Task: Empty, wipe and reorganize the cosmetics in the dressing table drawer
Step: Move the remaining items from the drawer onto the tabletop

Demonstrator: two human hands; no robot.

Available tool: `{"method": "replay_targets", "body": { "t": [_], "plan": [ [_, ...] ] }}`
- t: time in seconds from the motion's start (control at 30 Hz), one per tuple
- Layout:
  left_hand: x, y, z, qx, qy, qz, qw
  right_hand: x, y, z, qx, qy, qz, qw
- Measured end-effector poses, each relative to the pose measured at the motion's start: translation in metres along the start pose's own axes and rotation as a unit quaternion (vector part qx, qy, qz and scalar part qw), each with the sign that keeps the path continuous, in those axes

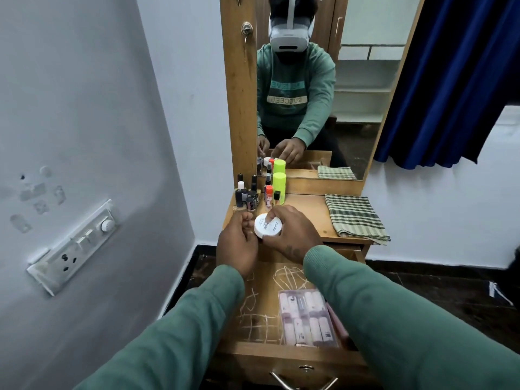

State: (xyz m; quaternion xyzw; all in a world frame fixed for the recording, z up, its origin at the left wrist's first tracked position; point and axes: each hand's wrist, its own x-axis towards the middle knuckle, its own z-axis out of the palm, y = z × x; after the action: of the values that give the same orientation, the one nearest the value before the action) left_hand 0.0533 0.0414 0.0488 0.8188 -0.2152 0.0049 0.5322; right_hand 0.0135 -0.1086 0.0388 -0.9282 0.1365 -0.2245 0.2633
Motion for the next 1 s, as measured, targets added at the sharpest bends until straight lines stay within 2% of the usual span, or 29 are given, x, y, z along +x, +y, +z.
{"method": "replay_targets", "body": {
  "t": [0.17, 0.33, 0.47, 0.57, 0.63, 0.7, 0.83, 0.9, 1.0],
  "plan": [
    [0.009, -0.013, 0.008, 0.042, 0.001, -0.012, 0.999, 0.006, 0.009, 0.016, -0.017, 0.025, 0.004, 1.000],
    [0.006, -0.023, 0.010, 0.056, 0.019, 0.026, 0.998, 0.008, 0.008, 0.021, -0.031, 0.045, 0.011, 0.998],
    [-0.006, -0.024, 0.013, 0.097, 0.046, 0.051, 0.993, 0.006, 0.007, 0.016, -0.048, 0.019, 0.014, 0.999],
    [-0.021, -0.027, 0.013, 0.123, 0.063, 0.085, 0.987, -0.003, 0.002, 0.002, -0.014, -0.007, 0.020, 1.000],
    [-0.031, -0.028, 0.014, 0.123, 0.028, 0.085, 0.988, -0.019, 0.003, -0.011, 0.002, 0.020, 0.016, 1.000],
    [-0.042, -0.028, 0.017, 0.108, -0.045, 0.053, 0.992, -0.043, 0.009, -0.022, 0.000, 0.049, 0.022, 0.999],
    [-0.066, -0.026, 0.028, 0.147, -0.172, 0.020, 0.974, -0.100, 0.030, -0.033, -0.039, -0.027, 0.117, 0.992],
    [-0.073, -0.025, 0.031, 0.183, -0.189, 0.037, 0.964, -0.126, 0.041, -0.032, -0.077, -0.068, 0.176, 0.979],
    [-0.074, -0.025, 0.033, 0.218, -0.185, 0.045, 0.957, -0.148, 0.049, -0.030, -0.153, -0.064, 0.199, 0.966]
  ]
}}
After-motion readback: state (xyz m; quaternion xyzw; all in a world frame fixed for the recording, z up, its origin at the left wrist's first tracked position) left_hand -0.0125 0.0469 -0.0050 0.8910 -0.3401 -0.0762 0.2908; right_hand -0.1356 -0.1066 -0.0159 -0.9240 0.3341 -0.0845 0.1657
